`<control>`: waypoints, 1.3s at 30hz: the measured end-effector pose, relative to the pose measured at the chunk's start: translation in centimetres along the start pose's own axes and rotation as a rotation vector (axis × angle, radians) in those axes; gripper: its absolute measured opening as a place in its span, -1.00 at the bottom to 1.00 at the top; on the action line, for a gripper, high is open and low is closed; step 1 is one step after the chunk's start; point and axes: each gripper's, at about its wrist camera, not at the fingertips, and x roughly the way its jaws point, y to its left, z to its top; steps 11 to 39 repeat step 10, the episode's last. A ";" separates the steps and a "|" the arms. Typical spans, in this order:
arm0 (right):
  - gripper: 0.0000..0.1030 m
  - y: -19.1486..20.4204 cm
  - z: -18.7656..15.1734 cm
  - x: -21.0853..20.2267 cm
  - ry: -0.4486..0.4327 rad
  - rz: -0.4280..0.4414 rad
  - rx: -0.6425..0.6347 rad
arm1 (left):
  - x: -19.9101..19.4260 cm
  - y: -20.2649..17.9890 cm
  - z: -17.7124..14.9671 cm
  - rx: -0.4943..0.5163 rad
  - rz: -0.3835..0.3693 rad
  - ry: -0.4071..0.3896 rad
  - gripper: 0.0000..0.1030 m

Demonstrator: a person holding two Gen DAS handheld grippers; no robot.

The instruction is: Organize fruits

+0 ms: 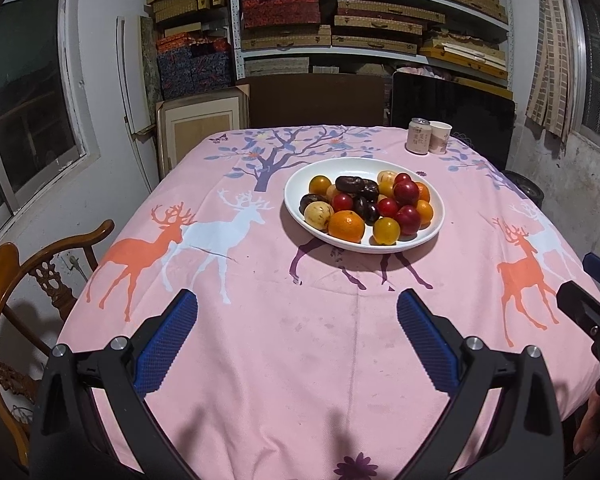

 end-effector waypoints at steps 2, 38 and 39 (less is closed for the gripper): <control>0.92 -0.1 0.0 0.1 0.001 0.000 0.002 | 0.0 -0.1 0.0 0.004 0.001 -0.001 0.90; 0.92 -0.1 0.0 0.2 0.004 0.000 0.003 | -0.2 0.0 0.0 0.003 -0.001 -0.008 0.90; 0.92 -0.1 0.0 0.2 0.004 0.000 0.003 | -0.2 0.0 0.0 0.003 -0.001 -0.008 0.90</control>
